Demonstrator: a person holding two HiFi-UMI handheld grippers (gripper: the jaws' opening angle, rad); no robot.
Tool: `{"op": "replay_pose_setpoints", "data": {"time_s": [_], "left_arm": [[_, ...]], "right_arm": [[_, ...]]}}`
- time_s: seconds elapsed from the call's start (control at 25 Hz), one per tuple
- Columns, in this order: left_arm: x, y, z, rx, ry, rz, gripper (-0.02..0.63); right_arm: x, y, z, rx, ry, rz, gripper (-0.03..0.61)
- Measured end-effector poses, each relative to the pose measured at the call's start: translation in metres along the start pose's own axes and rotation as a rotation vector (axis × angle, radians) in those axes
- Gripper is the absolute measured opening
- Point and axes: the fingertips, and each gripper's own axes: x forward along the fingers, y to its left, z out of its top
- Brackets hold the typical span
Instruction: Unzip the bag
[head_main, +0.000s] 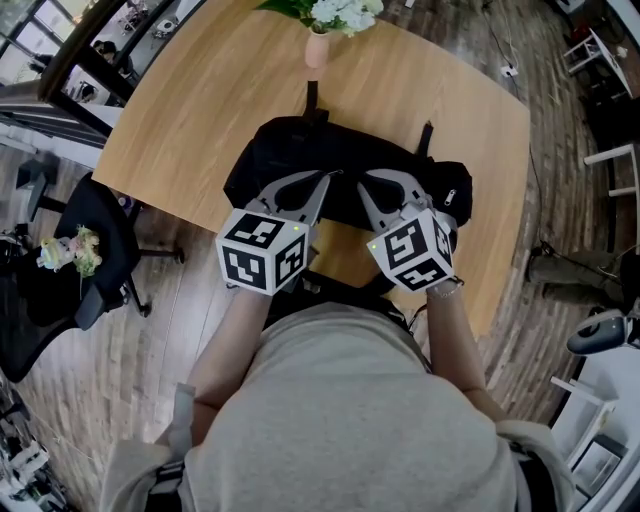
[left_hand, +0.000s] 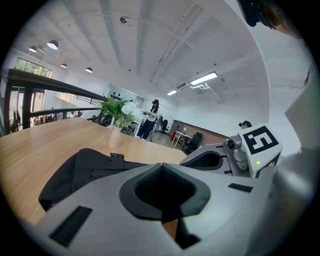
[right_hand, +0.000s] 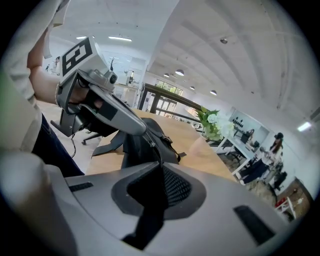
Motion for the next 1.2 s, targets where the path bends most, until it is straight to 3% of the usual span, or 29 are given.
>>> {"op": "replay_pose_setpoints", "data": {"time_s": [0.44, 0.76, 1.2], "left_arm": [[-0.025, 0.041, 0.004, -0.042, -0.032, 0.110, 0.020], [-0.033, 0.050, 0.004, -0.062, -0.041, 0.122, 0.020], [-0.054, 0.083, 0.006, -0.086, -0.060, 0.196, 0.020]], "right_arm": [[-0.003, -0.005, -0.004, 0.064, -0.003, -0.022, 0.032], [-0.003, -0.005, -0.002, 0.103, -0.012, -0.019, 0.032], [-0.002, -0.006, -0.006, 0.119, -0.004, -0.035, 0.032]]}}
